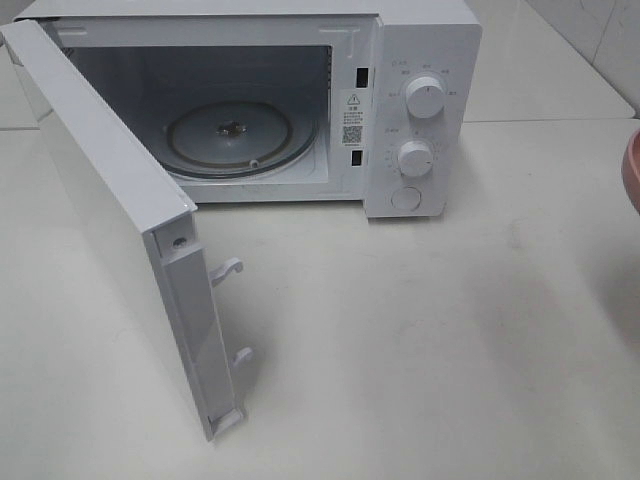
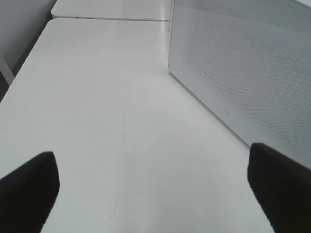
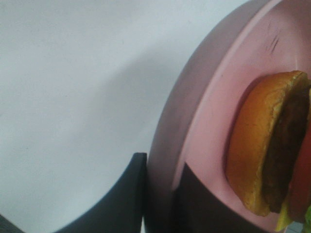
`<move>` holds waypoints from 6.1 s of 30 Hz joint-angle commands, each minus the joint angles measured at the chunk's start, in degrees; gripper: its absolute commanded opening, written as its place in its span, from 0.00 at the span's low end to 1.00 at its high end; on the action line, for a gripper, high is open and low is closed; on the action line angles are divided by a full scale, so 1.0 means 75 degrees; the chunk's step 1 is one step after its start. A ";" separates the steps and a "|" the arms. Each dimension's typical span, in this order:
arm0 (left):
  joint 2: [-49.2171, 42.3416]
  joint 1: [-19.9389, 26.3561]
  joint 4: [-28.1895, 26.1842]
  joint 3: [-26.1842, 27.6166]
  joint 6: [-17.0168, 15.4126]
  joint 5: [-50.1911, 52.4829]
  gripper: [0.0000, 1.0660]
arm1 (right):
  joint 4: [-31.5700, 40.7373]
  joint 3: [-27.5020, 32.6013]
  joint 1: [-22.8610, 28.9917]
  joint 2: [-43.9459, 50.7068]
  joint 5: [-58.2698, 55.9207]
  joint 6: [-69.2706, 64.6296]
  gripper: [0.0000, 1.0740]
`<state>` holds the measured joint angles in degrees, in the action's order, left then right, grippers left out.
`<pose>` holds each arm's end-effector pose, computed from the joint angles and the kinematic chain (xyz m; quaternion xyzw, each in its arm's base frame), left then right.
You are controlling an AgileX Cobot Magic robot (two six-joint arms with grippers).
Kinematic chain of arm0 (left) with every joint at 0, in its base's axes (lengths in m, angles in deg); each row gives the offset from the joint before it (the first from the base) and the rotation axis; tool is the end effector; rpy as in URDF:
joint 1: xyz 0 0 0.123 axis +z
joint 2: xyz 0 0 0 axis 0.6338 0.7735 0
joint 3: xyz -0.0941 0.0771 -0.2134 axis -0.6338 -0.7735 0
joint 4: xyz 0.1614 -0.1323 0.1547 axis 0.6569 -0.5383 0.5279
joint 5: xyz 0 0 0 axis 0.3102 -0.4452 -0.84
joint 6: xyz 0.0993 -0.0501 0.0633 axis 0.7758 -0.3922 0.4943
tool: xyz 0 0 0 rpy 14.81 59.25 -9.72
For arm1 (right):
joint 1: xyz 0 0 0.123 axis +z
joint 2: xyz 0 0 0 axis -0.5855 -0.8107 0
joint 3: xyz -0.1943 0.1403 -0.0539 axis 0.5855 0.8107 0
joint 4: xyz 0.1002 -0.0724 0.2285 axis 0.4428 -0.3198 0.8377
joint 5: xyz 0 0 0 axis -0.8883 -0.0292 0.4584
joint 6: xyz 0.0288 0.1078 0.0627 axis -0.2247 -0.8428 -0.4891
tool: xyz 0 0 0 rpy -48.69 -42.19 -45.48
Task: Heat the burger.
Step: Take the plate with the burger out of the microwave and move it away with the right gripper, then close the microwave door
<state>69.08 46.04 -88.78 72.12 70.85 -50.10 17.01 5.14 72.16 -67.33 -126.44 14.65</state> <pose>0.0729 -0.0057 0.2702 -0.0136 0.8470 -0.0120 0.5312 0.1757 0.0504 0.1797 -0.4847 0.7965 -0.2431 0.2673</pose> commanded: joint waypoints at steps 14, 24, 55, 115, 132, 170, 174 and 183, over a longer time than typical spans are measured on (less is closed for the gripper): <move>-0.0145 0.0023 -0.0038 -0.0008 -0.0038 -0.0023 0.92 | -0.1604 0.0008 -0.0023 -0.2429 0.0115 -0.4461 0.00; -0.0145 0.0023 -0.0038 -0.0008 -0.0038 -0.0023 0.92 | -0.1642 -0.0160 -0.0031 -0.3927 0.0130 -0.6379 0.00; -0.0145 0.0023 -0.0038 -0.0008 -0.0038 -0.0023 0.92 | -0.2024 -0.1016 -0.0038 -0.8258 0.0565 -0.9694 0.09; -0.0145 0.0023 -0.0038 -0.0008 -0.0038 -0.0023 0.92 | 0.3453 -0.1131 -0.0015 0.1856 -0.1925 -0.2804 0.71; -0.0145 0.0023 -0.0038 -0.0008 -0.0038 -0.0023 0.92 | 0.4118 -0.0550 -0.2002 0.4492 -0.0848 -0.1979 0.71; -0.0130 0.0023 -0.0038 -0.0008 -0.0038 -0.0023 0.92 | 0.4263 -0.0458 -0.3866 0.6325 -0.0924 -0.1780 0.71; -0.0130 0.0023 -0.0038 -0.0008 -0.0038 -0.0023 0.92 | 0.4263 -0.0458 -0.3866 0.6325 -0.0924 -0.1780 0.71; -0.0130 0.0023 -0.0038 -0.0008 -0.0038 -0.0023 0.92 | 0.4263 -0.0458 -0.3866 0.6325 -0.0924 -0.1788 0.71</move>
<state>69.08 46.04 -88.78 72.12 70.85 -50.10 49.44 1.53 43.51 -21.50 -133.66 0.72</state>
